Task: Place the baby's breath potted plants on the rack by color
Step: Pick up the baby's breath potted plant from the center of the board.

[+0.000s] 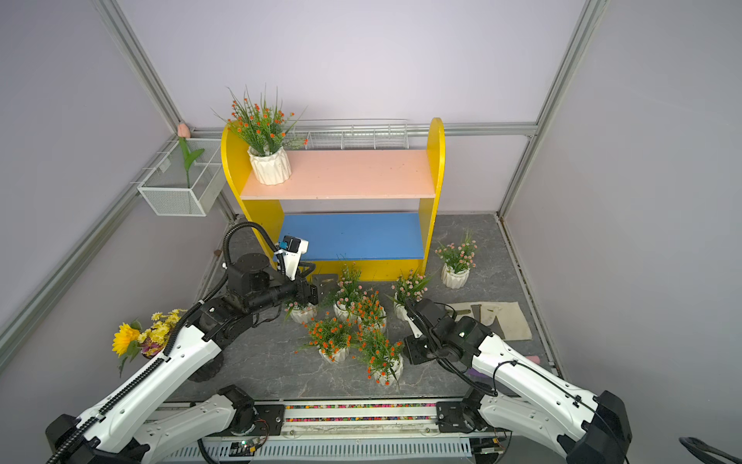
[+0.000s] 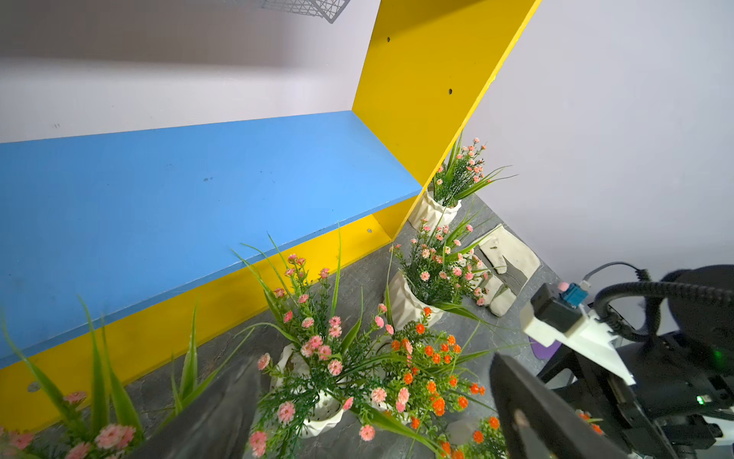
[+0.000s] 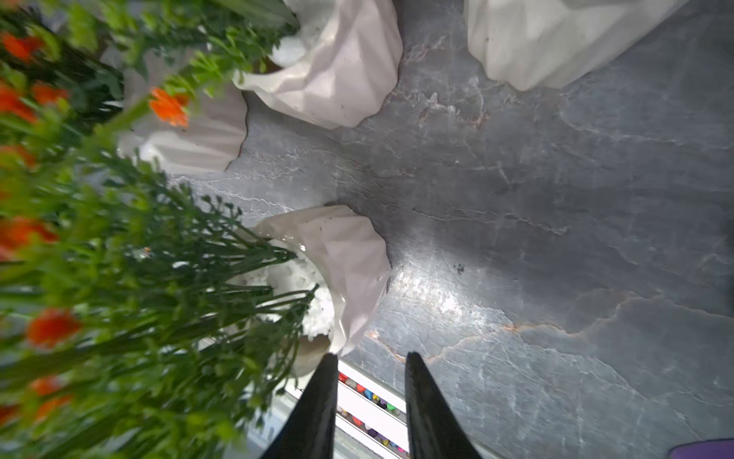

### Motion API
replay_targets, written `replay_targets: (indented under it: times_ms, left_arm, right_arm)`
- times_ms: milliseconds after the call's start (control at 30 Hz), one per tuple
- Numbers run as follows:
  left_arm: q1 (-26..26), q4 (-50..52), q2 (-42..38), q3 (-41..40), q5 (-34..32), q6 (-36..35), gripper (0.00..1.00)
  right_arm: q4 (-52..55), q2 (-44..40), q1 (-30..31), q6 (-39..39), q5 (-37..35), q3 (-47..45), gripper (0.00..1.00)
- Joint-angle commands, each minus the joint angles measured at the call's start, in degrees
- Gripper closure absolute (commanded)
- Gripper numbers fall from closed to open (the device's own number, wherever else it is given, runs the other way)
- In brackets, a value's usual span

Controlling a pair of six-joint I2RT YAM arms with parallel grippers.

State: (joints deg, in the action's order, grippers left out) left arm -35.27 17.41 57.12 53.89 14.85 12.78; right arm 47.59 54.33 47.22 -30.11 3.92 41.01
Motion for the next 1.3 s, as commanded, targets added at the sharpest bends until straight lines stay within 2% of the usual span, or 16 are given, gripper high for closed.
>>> replay_targets:
  times_ms: [0,300,700,800,867,1000,1267]
  left_arm:
    - [-0.2,-0.1,-0.2,1.0,-0.1,-0.7,0.06]
    - [-0.2,0.0,-0.1,1.0,0.0,-0.4,0.06]
    - [-0.2,0.9,-1.6,0.1,-0.9,-0.2,0.06]
    - [-0.2,0.8,-1.7,-0.1,-0.9,-0.2,0.06]
    - [-0.2,0.8,-1.7,-0.1,-0.9,-0.1,0.06]
    - [-0.2,0.6,-1.8,-0.2,-0.8,-0.1,0.06]
    - [-0.2,-1.1,-2.0,0.0,2.2,-0.6,0.05]
  right_arm:
    - [-3.7,-0.2,0.1,-1.9,3.0,-2.1,0.68]
    - [-6.5,3.2,3.8,-3.3,2.6,-2.7,0.68]
    - [-5.3,9.9,7.3,-5.3,-4.9,-0.9,0.72]
    - [-5.1,11.8,8.2,-5.8,-6.1,-0.4,0.75]
    - [-5.0,12.8,8.3,-6.2,-6.5,-0.1,0.81]
    - [-5.4,12.4,8.3,-5.9,-6.6,0.2,0.87]
    - [2.8,6.5,5.0,-1.5,-7.6,6.2,0.88]
